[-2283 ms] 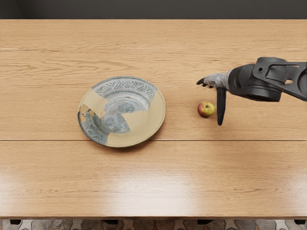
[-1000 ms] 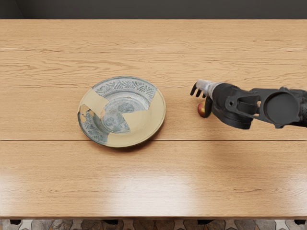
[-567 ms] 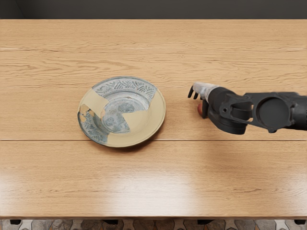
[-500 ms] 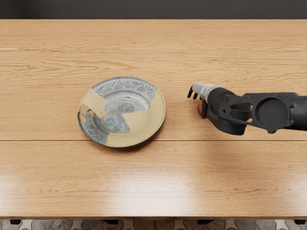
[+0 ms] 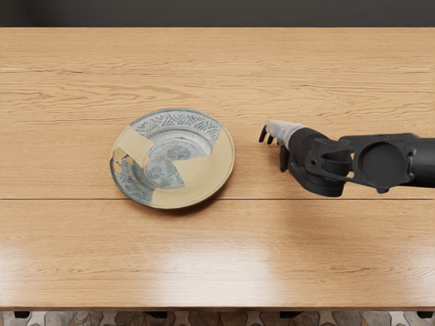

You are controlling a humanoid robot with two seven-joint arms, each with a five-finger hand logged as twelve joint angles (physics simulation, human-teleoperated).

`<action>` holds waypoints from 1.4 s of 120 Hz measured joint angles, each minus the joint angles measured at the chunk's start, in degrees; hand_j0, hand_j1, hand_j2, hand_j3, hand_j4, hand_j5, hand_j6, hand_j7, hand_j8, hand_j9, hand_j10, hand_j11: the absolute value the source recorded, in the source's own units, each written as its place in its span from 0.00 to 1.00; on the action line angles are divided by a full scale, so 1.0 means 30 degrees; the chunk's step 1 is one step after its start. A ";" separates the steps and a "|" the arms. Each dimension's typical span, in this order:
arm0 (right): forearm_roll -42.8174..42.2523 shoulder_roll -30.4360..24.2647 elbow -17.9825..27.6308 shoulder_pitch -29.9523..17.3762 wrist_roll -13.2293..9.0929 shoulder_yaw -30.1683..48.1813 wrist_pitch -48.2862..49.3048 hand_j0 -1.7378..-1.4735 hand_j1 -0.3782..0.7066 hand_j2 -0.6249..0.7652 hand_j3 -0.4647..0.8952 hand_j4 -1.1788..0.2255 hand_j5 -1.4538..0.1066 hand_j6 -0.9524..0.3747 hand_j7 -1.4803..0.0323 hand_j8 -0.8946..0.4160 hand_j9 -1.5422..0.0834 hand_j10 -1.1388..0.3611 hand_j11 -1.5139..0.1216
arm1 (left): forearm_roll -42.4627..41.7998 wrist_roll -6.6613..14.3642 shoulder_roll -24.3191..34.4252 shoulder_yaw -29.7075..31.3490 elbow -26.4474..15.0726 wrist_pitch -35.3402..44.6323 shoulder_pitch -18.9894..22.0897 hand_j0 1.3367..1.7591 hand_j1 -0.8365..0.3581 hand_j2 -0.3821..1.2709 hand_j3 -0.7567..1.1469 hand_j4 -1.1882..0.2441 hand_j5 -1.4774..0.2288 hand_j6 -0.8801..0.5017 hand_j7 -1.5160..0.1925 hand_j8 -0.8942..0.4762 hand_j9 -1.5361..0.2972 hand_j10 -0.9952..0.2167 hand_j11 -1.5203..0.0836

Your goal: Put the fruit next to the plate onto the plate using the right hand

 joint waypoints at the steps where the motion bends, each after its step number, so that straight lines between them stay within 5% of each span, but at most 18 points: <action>1: 0.0000 0.0001 0.0017 0.0002 0.0000 -0.0002 -0.0013 0.30 0.44 0.40 0.34 0.57 0.62 0.44 0.66 0.40 0.65 0.51 0.63 | -0.0001 0.0000 0.0000 0.0000 0.0000 0.0001 0.0000 0.76 0.99 0.23 0.40 0.83 0.87 0.64 0.89 0.65 0.84 0.82 0.95; 110: 0.0020 -0.0742 0.0889 0.0283 0.0000 -0.1548 -0.1126 0.30 0.44 0.40 0.34 0.57 0.62 0.43 0.66 0.40 0.65 0.51 0.63 | 0.0000 0.0000 0.0000 0.0000 0.0005 0.0006 0.0000 0.76 0.99 0.23 0.40 0.83 0.87 0.64 0.89 0.65 0.84 0.82 0.95; 168: -0.0012 -0.0685 0.0806 0.0103 -0.0001 -0.1619 -0.1436 0.30 0.55 0.39 0.34 0.49 0.55 0.36 0.57 0.36 0.57 0.44 0.55 | 0.0001 0.0000 0.0000 -0.0001 -0.0001 -0.0002 0.0000 0.76 0.99 0.23 0.40 0.83 0.87 0.64 0.89 0.65 0.84 0.82 0.95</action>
